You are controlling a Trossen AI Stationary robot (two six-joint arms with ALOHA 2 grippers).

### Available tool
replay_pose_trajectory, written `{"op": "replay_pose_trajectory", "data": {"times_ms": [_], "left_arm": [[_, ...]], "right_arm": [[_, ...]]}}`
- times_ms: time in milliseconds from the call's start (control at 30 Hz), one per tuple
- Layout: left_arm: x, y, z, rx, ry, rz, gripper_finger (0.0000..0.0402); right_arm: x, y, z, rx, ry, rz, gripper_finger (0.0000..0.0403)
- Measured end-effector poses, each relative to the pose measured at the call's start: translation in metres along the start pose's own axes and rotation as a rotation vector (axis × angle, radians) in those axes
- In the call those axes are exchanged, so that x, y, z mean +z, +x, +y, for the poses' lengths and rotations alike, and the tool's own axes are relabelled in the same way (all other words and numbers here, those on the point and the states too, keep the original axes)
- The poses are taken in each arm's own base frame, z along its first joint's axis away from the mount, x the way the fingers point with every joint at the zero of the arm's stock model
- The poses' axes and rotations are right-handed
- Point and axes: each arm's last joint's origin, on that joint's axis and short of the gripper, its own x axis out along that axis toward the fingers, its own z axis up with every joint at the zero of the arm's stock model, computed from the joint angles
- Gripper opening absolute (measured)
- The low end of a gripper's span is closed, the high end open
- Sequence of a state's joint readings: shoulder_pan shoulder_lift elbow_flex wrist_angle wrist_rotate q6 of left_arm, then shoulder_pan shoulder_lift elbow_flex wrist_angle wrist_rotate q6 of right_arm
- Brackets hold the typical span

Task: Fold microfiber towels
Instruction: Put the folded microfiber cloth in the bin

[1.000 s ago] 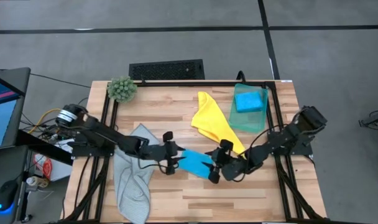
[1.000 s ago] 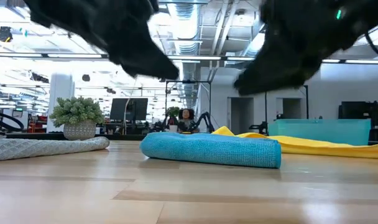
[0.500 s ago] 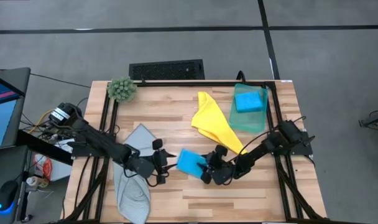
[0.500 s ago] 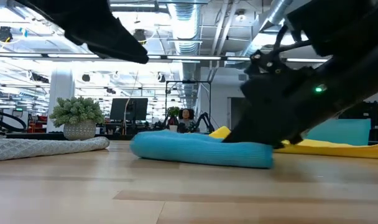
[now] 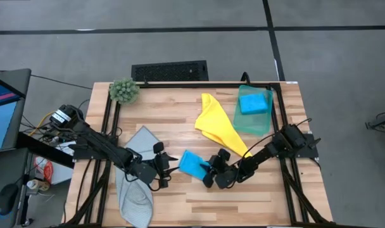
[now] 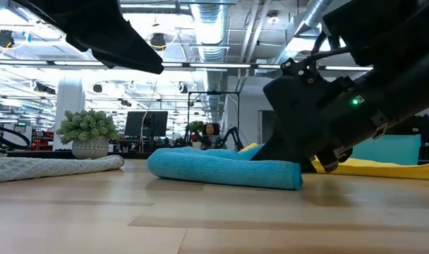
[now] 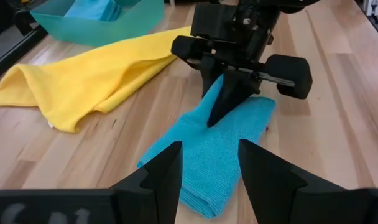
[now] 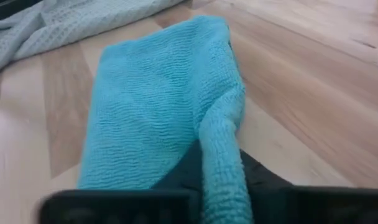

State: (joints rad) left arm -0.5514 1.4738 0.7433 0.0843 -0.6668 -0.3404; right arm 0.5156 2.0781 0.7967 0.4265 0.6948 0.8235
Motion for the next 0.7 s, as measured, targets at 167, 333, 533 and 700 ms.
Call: {"op": "replay_pose_trajectory", "data": {"times_ms": [167, 333, 533, 700], "left_arm": [[0.000, 0.000, 0.000, -0.004, -0.011, 0.005, 0.0151], [-0.003, -0.001, 0.000, 0.000, -0.010, 0.024, 0.0151], [-0.004, -0.003, -0.003, -0.011, -0.002, 0.026, 0.0151], [-0.006, -0.006, -0.006, -0.022, 0.009, 0.028, 0.0151]], "right_arm": [[0.003, -0.002, 0.001, 0.014, 0.028, -0.002, 0.0023], [0.019, -0.020, -0.001, 0.007, -0.014, 0.008, 0.0023], [0.045, -0.043, -0.025, -0.039, 0.027, -0.054, 0.0023], [0.055, -0.067, -0.043, -0.043, 0.077, -0.134, 0.0023]]}}
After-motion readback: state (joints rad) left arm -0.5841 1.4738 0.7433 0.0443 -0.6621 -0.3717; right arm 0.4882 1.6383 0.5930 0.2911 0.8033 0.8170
